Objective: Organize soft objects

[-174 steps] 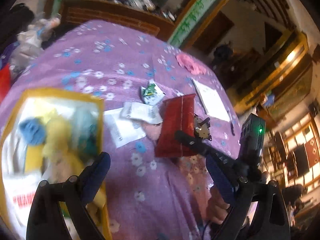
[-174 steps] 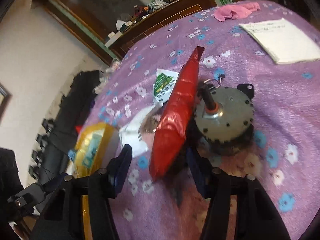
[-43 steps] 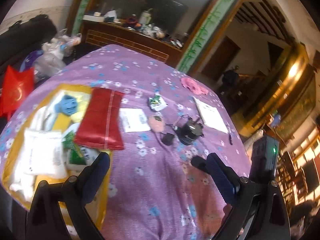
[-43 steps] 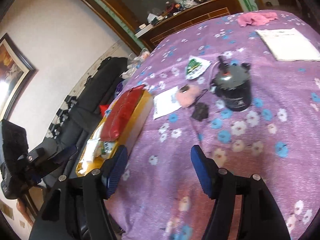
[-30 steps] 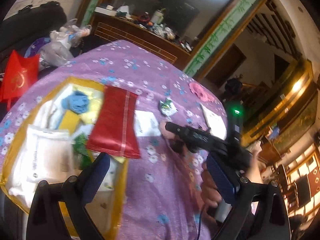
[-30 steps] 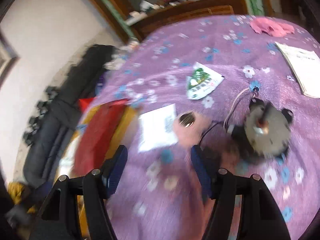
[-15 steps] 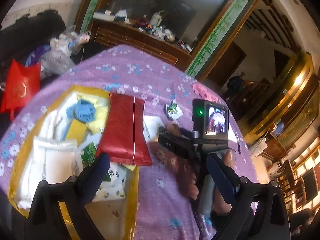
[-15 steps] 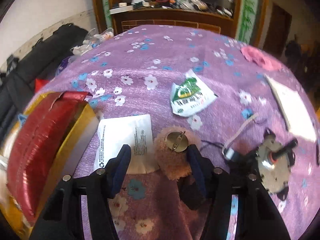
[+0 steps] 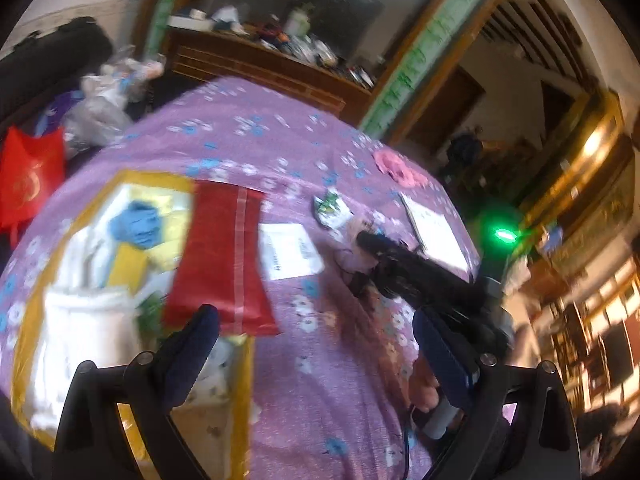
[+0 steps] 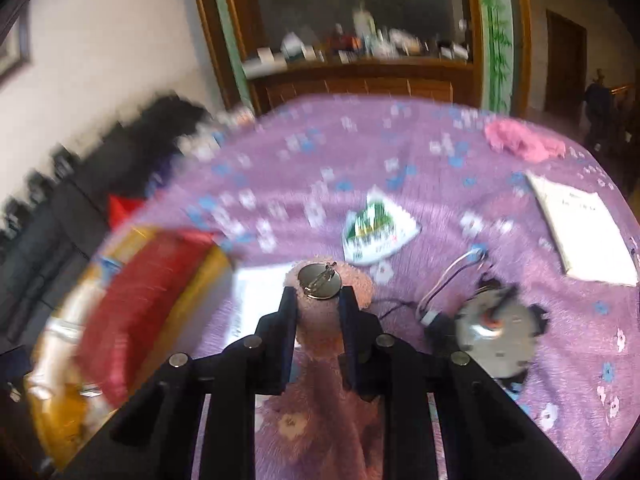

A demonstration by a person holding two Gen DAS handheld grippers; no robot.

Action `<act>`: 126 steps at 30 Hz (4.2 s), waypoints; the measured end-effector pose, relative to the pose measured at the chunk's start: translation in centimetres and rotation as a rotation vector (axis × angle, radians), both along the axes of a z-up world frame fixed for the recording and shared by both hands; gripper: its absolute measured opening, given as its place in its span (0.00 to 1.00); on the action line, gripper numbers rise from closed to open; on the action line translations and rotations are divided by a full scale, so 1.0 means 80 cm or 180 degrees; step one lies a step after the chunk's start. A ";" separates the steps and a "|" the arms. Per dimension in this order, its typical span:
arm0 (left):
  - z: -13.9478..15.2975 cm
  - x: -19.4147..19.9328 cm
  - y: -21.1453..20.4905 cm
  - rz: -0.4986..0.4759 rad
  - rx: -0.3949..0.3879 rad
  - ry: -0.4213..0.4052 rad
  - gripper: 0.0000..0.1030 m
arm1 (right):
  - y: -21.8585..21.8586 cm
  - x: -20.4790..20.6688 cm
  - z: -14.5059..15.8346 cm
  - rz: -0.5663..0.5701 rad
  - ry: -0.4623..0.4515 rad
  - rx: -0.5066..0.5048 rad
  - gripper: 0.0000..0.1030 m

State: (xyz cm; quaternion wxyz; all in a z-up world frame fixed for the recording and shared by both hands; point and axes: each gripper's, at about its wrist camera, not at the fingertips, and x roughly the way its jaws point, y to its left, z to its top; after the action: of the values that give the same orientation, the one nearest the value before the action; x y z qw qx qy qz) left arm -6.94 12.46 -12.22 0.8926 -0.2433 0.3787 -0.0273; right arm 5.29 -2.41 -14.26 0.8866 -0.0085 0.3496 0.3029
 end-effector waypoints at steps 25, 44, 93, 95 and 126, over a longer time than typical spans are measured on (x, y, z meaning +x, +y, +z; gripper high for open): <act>-0.109 0.251 -0.032 -0.0261 0.0632 0.1608 0.89 | -0.085 0.030 0.013 -0.0801 0.0200 0.0580 0.21; -0.127 0.266 -0.049 -0.0172 0.1172 0.1586 0.68 | -0.085 0.038 0.006 -0.0779 0.0343 0.0617 0.22; -0.066 -0.085 0.155 0.0876 0.0221 0.0251 0.55 | 0.197 -0.087 0.025 0.1148 0.0560 0.0315 0.23; -0.067 -0.082 0.154 0.0848 0.0211 0.0223 0.56 | 0.202 -0.084 0.019 0.1116 0.0659 0.0313 0.23; -0.048 -0.078 0.078 0.0784 -0.0072 0.0084 0.99 | 0.063 -0.076 0.012 0.0885 0.0906 0.0865 0.60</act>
State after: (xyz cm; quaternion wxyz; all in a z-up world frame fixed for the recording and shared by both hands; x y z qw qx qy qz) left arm -13.19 18.67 -16.04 0.8813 -0.2983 0.3573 0.0815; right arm -0.77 2.61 -13.33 0.7711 0.1056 0.4225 0.4645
